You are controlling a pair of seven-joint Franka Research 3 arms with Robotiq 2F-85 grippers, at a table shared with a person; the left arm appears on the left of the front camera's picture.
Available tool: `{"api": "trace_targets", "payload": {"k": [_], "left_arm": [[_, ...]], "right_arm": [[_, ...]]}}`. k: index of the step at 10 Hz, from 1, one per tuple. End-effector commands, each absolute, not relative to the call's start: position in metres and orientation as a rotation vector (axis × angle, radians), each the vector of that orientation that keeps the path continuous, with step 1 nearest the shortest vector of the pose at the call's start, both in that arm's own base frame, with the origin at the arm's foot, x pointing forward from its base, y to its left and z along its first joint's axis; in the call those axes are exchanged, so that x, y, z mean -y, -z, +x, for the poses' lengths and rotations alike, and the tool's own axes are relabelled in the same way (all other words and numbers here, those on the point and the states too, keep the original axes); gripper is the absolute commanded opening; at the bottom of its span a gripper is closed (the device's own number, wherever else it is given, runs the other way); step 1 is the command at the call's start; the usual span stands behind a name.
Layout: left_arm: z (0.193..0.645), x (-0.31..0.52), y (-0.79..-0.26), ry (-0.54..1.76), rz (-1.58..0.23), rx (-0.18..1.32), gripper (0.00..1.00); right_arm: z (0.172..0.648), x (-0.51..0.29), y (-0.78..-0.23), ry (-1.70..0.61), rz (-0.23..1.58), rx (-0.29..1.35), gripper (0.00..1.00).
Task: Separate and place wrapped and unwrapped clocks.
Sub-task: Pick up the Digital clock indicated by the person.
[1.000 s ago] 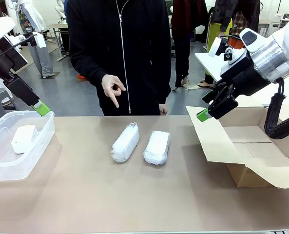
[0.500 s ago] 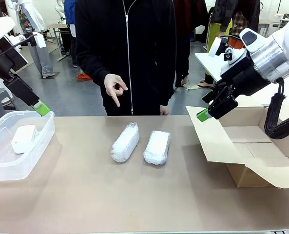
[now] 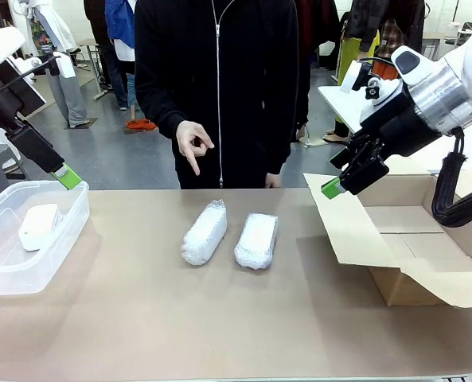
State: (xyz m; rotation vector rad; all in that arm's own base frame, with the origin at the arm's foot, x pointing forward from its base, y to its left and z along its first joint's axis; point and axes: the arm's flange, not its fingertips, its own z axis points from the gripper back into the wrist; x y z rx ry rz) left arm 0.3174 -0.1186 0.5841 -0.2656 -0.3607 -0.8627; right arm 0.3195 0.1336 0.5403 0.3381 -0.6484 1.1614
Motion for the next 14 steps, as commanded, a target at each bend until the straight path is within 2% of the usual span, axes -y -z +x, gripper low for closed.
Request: {"api": "trace_targets", "payload": {"k": [1,2,3,6,8,11,14], "left_arm": [[0.317,0.119,-0.585,0.861,-0.264,0.372,1.00],[0.317,0.119,-0.585,0.861,-0.264,0.372,1.00],[0.317,0.119,-0.585,0.861,-0.264,0.372,1.00],[0.317,0.119,-0.585,0.861,-0.264,0.372,1.00],[0.317,0.119,-0.585,0.861,-0.264,0.372,1.00],[0.317,0.119,-0.585,0.861,-0.264,0.372,1.00],[0.317,0.119,-0.585,0.861,-0.264,0.372,1.00]], "right_arm": [[0.321,-0.134,-0.539,-1.166,0.366,0.649,1.00],[0.320,-0.134,-0.540,-1.161,0.338,0.648,1.00],[0.329,-0.154,-0.554,-1.146,0.392,0.608,1.00],[0.377,-0.241,-0.583,-0.922,0.479,0.348,1.00],[0.413,-0.301,-0.571,-0.621,0.465,0.169,1.00],[0.433,-0.363,-0.532,-0.213,0.372,0.164,1.00],[0.431,-0.383,-0.499,-0.069,0.266,0.201,1.00]]}}
